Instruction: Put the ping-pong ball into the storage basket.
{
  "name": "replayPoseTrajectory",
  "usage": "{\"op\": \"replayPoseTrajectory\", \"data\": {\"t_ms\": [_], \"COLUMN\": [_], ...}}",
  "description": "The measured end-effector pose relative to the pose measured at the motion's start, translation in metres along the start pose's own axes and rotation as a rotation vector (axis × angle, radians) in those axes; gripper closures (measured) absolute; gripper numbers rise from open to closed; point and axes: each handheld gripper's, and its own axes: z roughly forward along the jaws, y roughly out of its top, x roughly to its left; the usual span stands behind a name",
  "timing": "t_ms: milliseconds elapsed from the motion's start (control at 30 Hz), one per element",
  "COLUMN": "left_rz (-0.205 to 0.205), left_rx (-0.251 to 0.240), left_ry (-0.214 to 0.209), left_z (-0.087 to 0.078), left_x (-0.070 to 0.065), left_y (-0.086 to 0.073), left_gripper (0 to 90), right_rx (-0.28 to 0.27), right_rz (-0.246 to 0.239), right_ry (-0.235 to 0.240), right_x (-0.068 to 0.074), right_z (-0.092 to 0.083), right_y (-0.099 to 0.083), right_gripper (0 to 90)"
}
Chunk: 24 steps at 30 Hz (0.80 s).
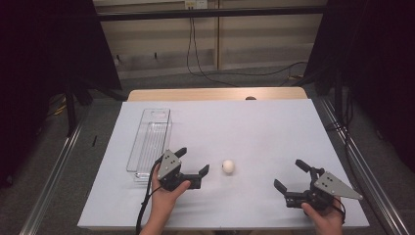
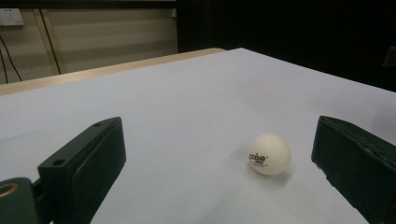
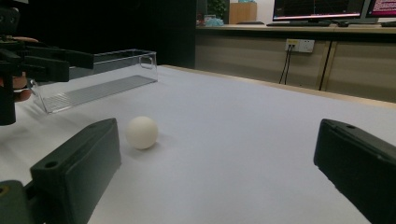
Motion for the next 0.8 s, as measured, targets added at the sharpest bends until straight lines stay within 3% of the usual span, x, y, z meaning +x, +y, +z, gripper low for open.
{"op": "replayPoseTrajectory", "data": {"t_ms": [800], "left_rz": [-0.005], "left_rx": [0.007], "left_ry": [-0.02], "left_z": [0.011], "left_x": [-0.006], "left_y": [0.0], "left_gripper": [3.0], "right_rx": [-0.002], "right_rz": [-0.007], "right_ry": [0.005], "right_x": [0.0], "right_z": [0.0], "right_y": [0.0], "right_gripper": [0.2]}}
